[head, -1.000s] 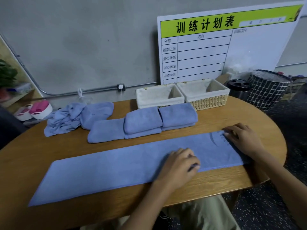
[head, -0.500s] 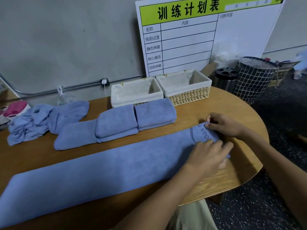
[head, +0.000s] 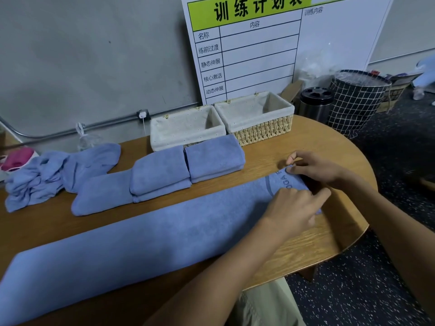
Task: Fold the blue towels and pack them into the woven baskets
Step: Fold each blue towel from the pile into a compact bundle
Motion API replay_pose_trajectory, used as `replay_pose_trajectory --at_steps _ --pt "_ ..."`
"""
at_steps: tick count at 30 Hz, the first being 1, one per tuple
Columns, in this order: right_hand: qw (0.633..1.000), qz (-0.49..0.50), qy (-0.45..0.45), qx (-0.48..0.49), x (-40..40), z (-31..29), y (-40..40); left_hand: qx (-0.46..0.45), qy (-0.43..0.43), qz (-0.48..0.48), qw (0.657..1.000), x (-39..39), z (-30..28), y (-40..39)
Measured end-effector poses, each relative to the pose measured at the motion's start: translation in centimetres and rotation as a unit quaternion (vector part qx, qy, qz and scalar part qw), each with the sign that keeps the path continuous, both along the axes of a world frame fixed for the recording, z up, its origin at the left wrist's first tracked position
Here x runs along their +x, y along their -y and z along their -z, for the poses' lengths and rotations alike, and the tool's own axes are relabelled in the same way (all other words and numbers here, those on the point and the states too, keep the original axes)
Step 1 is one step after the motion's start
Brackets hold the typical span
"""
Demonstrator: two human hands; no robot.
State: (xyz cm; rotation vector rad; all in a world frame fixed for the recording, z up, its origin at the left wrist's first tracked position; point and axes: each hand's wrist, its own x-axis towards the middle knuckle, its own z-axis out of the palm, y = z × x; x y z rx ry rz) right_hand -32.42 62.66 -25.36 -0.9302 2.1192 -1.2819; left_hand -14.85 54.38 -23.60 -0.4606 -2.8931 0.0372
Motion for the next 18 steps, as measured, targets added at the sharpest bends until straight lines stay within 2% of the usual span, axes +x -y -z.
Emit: replay_pose_trajectory --at_steps 4,8,14,18 --pt "1.000 -0.001 0.005 0.009 -0.1 -0.3 0.1 0.038 -0.004 -0.003 0.999 -0.5 -0.1 0.3" --pt "1.000 0.000 0.011 0.012 -0.1 -0.2 0.3 0.147 0.004 -0.009 0.989 -0.3 0.7 1.8" --pt "1.000 -0.012 -0.007 0.016 0.2 -0.8 1.0 0.308 0.048 -0.039 0.949 0.1 2.1 3.3" --pt "0.999 -0.017 -0.012 0.038 0.2 -1.4 1.3 0.380 0.037 -0.088 0.920 0.3 2.3 3.2"
